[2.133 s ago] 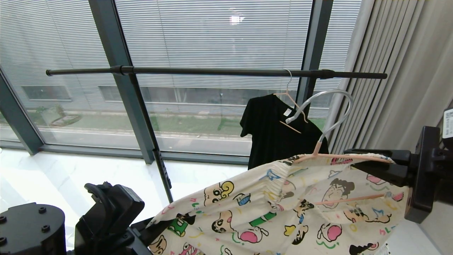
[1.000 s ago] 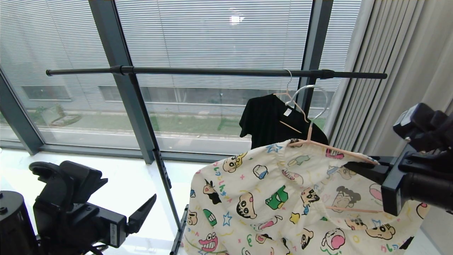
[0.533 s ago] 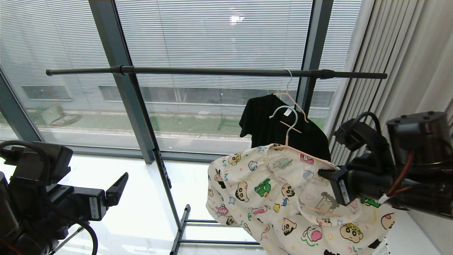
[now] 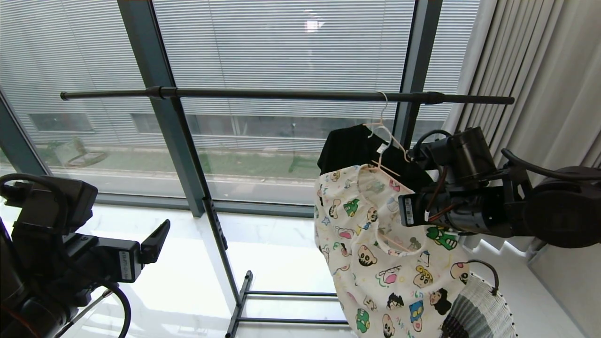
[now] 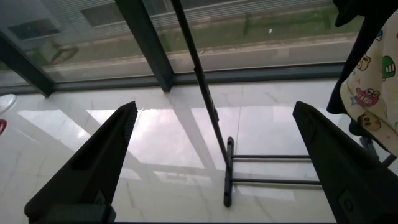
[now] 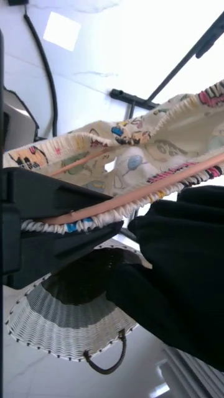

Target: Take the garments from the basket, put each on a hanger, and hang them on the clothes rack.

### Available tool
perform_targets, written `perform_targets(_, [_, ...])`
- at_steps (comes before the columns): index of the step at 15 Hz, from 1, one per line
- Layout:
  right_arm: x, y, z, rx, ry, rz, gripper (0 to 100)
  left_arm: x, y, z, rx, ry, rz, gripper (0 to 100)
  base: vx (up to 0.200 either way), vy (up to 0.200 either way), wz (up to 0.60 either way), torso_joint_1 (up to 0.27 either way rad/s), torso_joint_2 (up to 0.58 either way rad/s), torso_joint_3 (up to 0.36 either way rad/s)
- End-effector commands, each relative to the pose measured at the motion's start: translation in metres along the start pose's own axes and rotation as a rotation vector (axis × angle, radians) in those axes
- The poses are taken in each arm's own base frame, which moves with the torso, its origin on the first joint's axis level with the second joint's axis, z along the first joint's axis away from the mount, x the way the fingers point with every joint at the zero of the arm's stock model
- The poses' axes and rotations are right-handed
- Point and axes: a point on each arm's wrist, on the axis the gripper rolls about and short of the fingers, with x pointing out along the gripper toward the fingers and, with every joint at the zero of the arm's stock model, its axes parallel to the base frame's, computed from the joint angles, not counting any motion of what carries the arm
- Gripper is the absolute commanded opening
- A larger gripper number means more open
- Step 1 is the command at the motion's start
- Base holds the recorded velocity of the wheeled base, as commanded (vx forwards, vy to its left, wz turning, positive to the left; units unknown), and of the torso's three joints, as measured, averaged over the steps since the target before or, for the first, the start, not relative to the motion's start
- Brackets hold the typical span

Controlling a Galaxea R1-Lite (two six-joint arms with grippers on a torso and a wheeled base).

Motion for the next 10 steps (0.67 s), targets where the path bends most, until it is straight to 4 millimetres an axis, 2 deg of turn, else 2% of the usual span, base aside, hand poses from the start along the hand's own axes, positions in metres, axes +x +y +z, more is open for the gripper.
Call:
perform_targets(1, [0.0028,0.0005,0.0008,0.000,0.001,-0.004,0,0.0005,-0.0005,-0.0005,0.008,0.004,-0.003,100,0.000,0.200,0.00,0.002,0.00,0.002])
perform_targets(8, [-0.0015,-0.0013,0.0035,0.010,-0.022,-0.025,0,0.0015,-0.0014,-0.0009,0.019,0.007,-0.005,100,0.000,0.200,0.00,0.003,0.00,0.004])
perform_targets(10, [-0.0012,-0.0029,0.0046,0.014,-0.030,-0.045,0,0.0019,-0.0020,-0.0013,0.023,0.011,-0.007,100,0.000,0.000,0.00,0.000,0.00,0.000])
